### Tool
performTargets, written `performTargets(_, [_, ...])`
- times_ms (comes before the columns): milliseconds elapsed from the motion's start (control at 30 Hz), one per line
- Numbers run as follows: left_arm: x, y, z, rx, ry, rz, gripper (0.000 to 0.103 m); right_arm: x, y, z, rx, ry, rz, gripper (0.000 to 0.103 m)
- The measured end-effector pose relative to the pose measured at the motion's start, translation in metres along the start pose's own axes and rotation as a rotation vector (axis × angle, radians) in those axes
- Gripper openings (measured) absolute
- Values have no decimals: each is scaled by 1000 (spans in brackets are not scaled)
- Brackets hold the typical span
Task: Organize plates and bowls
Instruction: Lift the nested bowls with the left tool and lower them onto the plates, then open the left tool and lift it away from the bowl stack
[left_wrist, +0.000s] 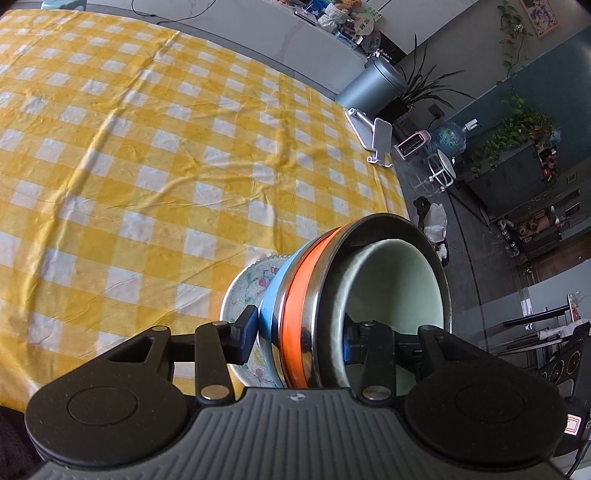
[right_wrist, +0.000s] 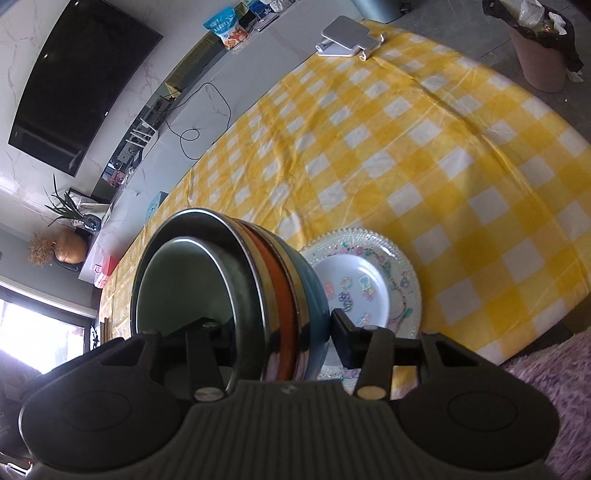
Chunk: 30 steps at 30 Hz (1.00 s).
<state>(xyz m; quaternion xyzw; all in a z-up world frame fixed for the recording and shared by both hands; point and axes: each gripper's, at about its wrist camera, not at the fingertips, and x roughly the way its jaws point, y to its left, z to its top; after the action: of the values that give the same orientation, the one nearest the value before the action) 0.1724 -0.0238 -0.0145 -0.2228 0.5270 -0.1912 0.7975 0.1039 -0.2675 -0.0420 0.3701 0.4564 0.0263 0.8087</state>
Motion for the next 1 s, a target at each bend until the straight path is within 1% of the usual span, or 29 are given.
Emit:
performTargets(100, [14, -2, 0, -9, 28, 9, 47, 4, -11, 6, 20, 12, -14, 47])
performTargets(233, [24, -2, 1, -19, 44, 29, 47, 14, -21, 10, 41, 38, -17, 47])
performTargets(500, [36, 4, 6, -49, 68, 39, 47, 28, -24, 18, 40, 65, -28, 47])
performTargets(767, [40, 5, 5, -49, 76, 41, 47, 31, -27, 19, 59, 74, -27, 48])
performTargets(1000, [44, 4, 9, -36, 81, 42, 47, 31, -27, 19, 57, 76, -17, 53])
